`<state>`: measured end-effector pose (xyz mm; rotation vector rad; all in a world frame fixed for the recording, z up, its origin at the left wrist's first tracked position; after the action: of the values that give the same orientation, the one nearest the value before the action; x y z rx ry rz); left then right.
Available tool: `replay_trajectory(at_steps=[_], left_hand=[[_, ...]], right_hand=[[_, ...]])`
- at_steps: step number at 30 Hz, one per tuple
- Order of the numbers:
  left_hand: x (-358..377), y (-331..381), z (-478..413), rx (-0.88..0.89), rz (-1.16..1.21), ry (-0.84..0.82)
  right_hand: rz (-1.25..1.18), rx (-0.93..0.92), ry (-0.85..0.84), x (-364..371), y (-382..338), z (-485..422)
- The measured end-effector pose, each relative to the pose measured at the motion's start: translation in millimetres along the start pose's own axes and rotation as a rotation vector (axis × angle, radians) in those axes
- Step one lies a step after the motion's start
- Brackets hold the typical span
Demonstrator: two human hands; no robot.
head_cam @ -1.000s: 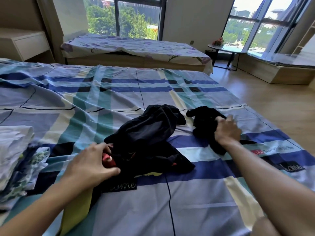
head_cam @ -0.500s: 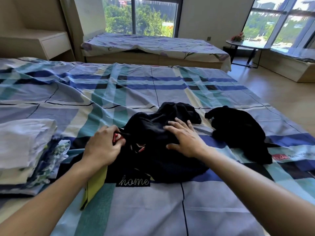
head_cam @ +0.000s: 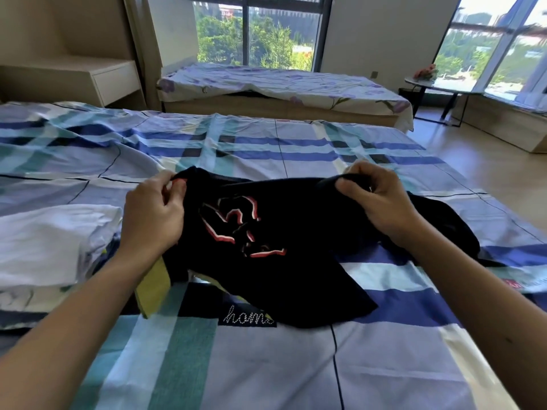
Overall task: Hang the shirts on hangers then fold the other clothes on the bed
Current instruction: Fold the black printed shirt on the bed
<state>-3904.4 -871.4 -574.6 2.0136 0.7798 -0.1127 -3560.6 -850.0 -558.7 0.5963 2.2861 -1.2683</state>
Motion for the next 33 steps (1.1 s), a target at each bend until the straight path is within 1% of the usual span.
replay_trajectory(at_steps=[1,2,3,5,6,7,9,10,11,12,13,14,15,16,17,18,19,21,22,24,27,29,30,32,33], left_hand=[[-1,-3,-2,-0.04,0.035,0.0],[-3,-6,-2,-0.077,0.063,-0.005],[-4,-9,-2,-0.112,0.088,-0.015],[-5,-14,-3,-0.164,0.116,-0.03],[-7,-16,-3,-0.174,0.125,-0.037],[-6,-16,-4,-0.177,0.144,-0.058],[-2,-16,-3,-0.201,0.22,-0.14],[1,-16,-2,-0.207,0.26,-0.192],[4,-12,0,-0.207,0.291,-0.256],[8,-9,3,-0.203,0.323,-0.335],[13,-4,10,-0.207,0.353,-0.431],[20,0,18,-0.218,0.389,-0.538],[29,7,30,-0.243,0.412,-0.652],[39,11,43,-0.271,0.399,-0.774],[49,14,58,-0.296,0.341,-0.89],[57,14,72,-0.315,0.238,-0.99],[65,12,87,-0.312,0.096,-1.085],[77,10,112,-0.217,-0.214,-1.246],[81,10,123,-0.159,-0.332,-1.315],[86,8,137,-0.099,-0.446,-1.39],[85,13,140,-0.081,-0.451,-1.442],[80,15,139,-0.115,-0.366,-1.468],[78,13,137,-0.158,-0.316,-1.464],[71,11,134,-0.249,-0.228,-1.429],[71,9,131,-0.261,-0.202,-1.399]], right_hand=[[-0.025,0.029,-0.076,2,3,4],[-0.029,0.056,-0.212,8,7,10],[0.017,0.063,-0.39,16,9,19],[0.219,0.104,-0.764,31,21,43],[0.337,0.142,-0.916,36,28,55],[0.471,0.196,-1.023,34,36,62],[0.734,0.331,-1.177,25,52,71],[0.837,0.372,-1.228,20,57,74],[0.874,0.397,-1.265,15,58,76],[0.833,0.432,-1.282,14,58,79],[0.744,0.462,-1.26,16,56,81],[0.658,0.469,-1.181,20,53,78],[0.622,0.449,-1.047,24,48,72],[0.639,0.402,-0.893,28,43,64],[0.663,0.36,-0.761,33,36,58],[0.667,0.356,-0.69,40,32,55],[0.658,0.383,-0.682,50,30,58],[0.701,0.441,-0.755,69,32,68],[0.759,0.431,-0.788,75,34,72],[0.818,0.369,-0.848,87,34,75],[0.752,0.318,-0.919,93,25,74],[0.701,0.312,-0.972,83,15,74],[0.677,0.299,-1.012,77,10,76],[0.641,0.287,-1.135,61,2,87],[0.618,0.32,-1.22,52,2,95]])
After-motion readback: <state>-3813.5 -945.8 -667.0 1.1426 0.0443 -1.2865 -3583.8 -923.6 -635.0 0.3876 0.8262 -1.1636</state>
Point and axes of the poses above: each hand's wrist, its own z-axis away from the middle knuckle, its own x-axis out of the palm, y = z × x, the point moved 7 cm from there along -z, towards the middle knuckle, and after that the axes turned 14 degrees about z, right-handed, at the moved point
